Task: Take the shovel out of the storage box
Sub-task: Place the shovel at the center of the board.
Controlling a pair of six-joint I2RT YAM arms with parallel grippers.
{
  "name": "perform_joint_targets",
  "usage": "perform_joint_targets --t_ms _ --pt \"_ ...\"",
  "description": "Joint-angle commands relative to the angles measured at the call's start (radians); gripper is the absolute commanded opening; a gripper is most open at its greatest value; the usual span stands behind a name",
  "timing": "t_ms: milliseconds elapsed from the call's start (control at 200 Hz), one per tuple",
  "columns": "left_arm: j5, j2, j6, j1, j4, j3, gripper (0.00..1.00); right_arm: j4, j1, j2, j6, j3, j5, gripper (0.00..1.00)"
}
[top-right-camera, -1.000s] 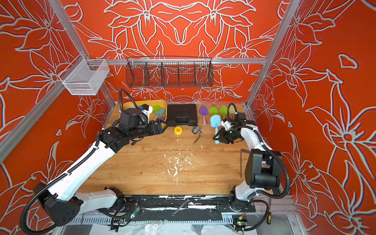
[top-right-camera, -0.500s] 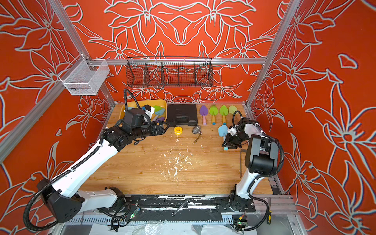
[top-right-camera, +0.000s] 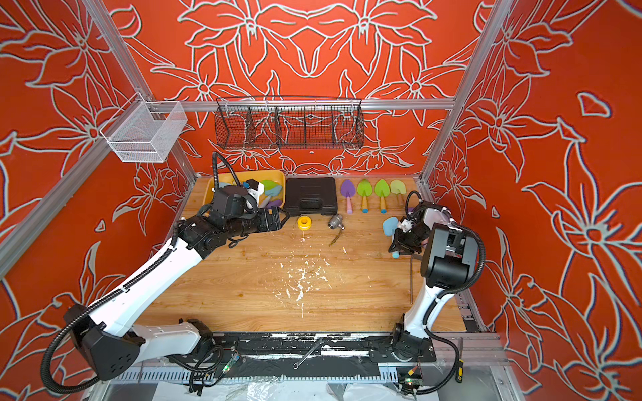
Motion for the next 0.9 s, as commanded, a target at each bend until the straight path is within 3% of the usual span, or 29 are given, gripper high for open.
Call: perform_joint_targets --t_ms 0,300,570,896 --pt "-0.008 0.010 0.012 -0.006 0.010 -0.006 0.90 -0.027 -0.001 0.043 -0.041 0.054 0.033 0.01" --pt "-0.012 0.024 0.011 -0.005 0.010 -0.004 0.90 -0.069 -0.001 0.151 -0.061 0.190 0.104 0.11" --pt "-0.021 0.024 0.010 -0.005 0.002 -0.012 0.90 -0.070 -0.001 0.221 -0.058 0.246 0.155 0.42" --pt "-0.027 0.047 0.011 -0.005 0.003 -0.001 0.90 -0.060 0.013 0.180 -0.038 0.246 0.242 0.50"
